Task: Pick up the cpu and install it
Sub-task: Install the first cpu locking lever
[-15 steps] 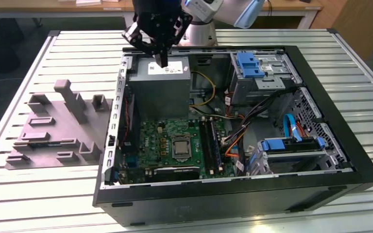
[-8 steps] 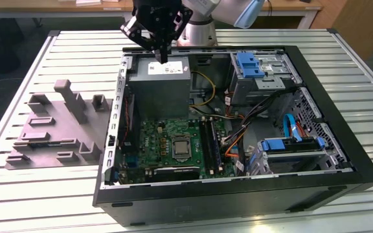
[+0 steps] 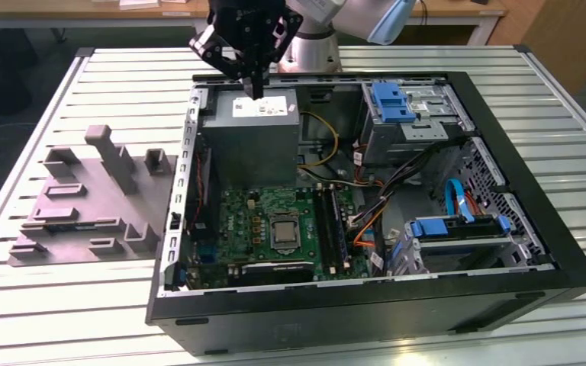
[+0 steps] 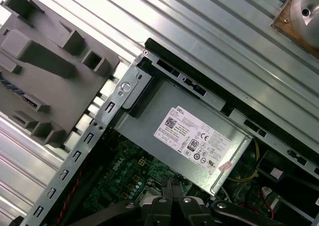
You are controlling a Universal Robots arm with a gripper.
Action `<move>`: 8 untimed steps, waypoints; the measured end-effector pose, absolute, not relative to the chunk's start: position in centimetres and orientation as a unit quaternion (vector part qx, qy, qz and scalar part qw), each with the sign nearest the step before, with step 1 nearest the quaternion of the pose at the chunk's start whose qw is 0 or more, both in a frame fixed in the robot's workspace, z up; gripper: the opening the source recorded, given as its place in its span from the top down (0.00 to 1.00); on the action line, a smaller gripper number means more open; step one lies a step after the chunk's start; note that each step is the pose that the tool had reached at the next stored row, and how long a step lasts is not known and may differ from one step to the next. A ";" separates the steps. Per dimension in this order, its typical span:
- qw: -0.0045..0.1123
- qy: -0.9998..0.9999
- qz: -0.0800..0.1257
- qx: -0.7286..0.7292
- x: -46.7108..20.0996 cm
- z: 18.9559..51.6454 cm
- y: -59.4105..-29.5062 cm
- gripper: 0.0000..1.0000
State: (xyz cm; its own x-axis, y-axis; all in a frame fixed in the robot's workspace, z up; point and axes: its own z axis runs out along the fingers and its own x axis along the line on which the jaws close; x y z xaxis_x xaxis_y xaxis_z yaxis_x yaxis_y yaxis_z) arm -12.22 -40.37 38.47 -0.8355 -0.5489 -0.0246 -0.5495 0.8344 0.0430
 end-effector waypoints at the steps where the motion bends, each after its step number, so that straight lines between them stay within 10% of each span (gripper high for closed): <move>1: 0.005 0.958 0.024 -0.287 -12.2 38.5 -40.5 0.89; 8: 0.005 0.954 0.024 -0.299 -12.2 38.2 -41.0 0.89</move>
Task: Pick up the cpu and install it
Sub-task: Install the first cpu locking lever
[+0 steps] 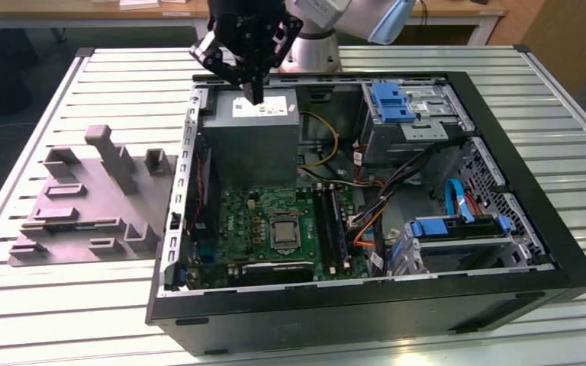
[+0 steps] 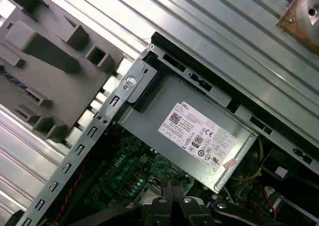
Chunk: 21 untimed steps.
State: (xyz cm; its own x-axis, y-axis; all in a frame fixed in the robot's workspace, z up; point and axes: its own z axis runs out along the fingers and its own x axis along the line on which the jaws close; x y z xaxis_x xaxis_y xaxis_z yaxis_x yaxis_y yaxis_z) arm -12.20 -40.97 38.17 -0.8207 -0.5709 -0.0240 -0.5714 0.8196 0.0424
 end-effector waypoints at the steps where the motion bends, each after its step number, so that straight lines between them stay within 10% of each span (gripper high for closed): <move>1: 0.005 0.951 0.024 -0.309 -12.2 38.1 -41.0 0.89; 21: 0.004 0.939 0.024 -0.342 -11.6 36.9 -42.4 0.89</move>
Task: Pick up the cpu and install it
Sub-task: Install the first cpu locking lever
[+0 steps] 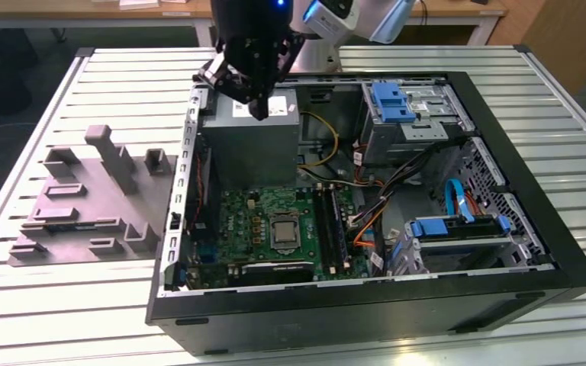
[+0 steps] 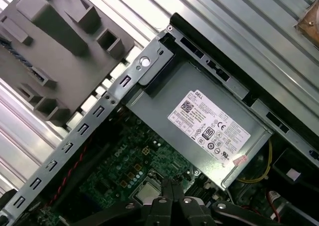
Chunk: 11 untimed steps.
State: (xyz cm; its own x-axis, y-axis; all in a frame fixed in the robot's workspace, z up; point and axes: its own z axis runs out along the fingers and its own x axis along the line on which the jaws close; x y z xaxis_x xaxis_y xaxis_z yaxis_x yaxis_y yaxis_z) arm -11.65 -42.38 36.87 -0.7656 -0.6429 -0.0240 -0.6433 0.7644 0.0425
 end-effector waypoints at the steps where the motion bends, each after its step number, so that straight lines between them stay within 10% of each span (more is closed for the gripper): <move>1: 0.004 0.939 0.024 -0.343 -11.6 36.8 -42.6 0.89; 11: 0.003 0.925 0.024 -0.378 -11.6 36.2 -43.4 0.89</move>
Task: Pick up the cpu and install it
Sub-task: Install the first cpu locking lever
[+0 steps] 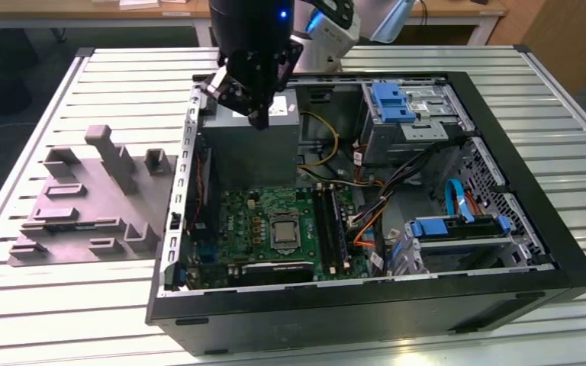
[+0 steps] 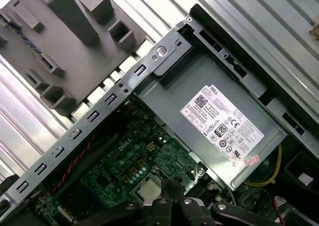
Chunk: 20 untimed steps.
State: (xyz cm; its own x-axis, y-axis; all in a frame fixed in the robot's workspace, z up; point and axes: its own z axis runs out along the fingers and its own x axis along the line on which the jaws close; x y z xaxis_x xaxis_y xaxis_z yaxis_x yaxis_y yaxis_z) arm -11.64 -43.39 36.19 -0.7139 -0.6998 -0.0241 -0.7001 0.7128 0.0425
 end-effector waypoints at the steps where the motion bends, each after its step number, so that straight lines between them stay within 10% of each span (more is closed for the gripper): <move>1: 0.003 0.922 0.024 -0.387 -11.6 36.1 -43.4 0.89; 20: 0.002 0.899 0.024 -0.436 -11.4 35.0 -44.9 0.89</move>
